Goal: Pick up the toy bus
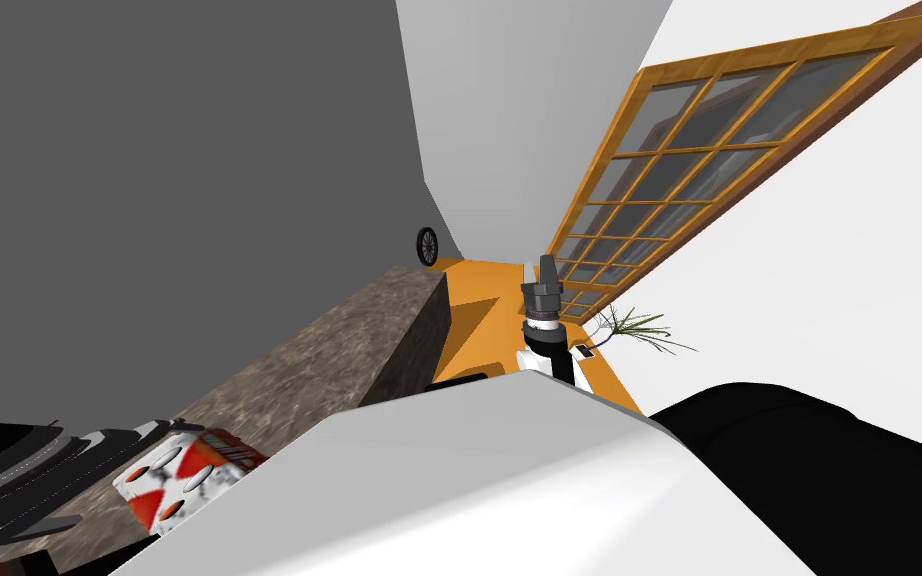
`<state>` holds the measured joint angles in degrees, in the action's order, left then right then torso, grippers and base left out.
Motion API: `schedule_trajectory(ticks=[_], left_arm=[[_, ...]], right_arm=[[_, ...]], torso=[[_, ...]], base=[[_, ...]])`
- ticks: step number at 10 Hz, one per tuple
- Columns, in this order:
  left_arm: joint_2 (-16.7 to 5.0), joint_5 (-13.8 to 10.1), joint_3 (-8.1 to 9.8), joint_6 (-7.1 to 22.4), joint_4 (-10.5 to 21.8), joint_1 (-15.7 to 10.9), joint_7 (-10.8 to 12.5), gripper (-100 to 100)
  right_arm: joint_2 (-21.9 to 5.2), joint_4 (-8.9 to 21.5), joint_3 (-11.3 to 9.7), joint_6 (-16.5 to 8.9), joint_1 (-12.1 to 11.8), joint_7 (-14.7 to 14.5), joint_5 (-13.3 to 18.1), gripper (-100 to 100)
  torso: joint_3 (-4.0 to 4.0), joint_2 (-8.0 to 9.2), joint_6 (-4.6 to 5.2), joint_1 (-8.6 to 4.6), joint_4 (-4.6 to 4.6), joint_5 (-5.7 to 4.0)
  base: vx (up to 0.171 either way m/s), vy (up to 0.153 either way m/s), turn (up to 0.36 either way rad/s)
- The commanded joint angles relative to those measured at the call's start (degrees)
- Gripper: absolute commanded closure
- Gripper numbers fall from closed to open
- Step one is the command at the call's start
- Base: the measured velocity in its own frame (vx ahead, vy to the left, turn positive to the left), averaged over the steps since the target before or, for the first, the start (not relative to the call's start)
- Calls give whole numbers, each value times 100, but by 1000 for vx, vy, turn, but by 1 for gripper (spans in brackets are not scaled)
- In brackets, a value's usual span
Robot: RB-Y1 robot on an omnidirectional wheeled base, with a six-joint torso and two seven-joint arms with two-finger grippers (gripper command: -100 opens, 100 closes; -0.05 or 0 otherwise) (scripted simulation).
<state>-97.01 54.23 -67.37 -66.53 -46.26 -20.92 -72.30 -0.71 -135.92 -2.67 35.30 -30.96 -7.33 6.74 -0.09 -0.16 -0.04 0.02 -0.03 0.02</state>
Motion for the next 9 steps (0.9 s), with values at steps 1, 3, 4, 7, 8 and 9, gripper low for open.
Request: schedule_trajectory(ticks=[1, 3, 4, 7, 8, 9], left_arm=[[119, -60, 6, -36, 286, 45, -286, -100], [119, -60, 6, -36, 286, 45, -347, -100], [119, -60, 6, -36, 286, 45, -347, -100], [119, -60, 6, -36, 286, 45, -347, -100], [119, -60, 6, -36, 286, 45, -347, -100], [119, -60, 6, -36, 286, 45, -347, -100]], right_arm=[[0, 0, 0, 0, 0, 0, 0, 0], [0, 0, 0, 0, -1, 0, 0, 0], [0, 0, 0, 0, -1, 0, 0, 0], [0, 0, 0, 0, 0, 0, 0, 0], [0, 0, 0, 0, 0, 0, 0, 0], [0, 0, 0, 0, 0, 0, 0, 0]], torso=[[0, 0, 0, 0, 0, 0], [-7, -13, -5, -17, -3, -2], [-10, -16, -2, -12, -5, -1], [3, 6, -4, 1, 0, 3], [5, 9, -3, 4, 1, 3], [6, 12, -3, 7, 1, 4]], base=[[41, -40, 123], [68, -44, 76], [24, -10, -5], [-2, 2, -5], [-13, 14, -44], [3, -3, 11]])
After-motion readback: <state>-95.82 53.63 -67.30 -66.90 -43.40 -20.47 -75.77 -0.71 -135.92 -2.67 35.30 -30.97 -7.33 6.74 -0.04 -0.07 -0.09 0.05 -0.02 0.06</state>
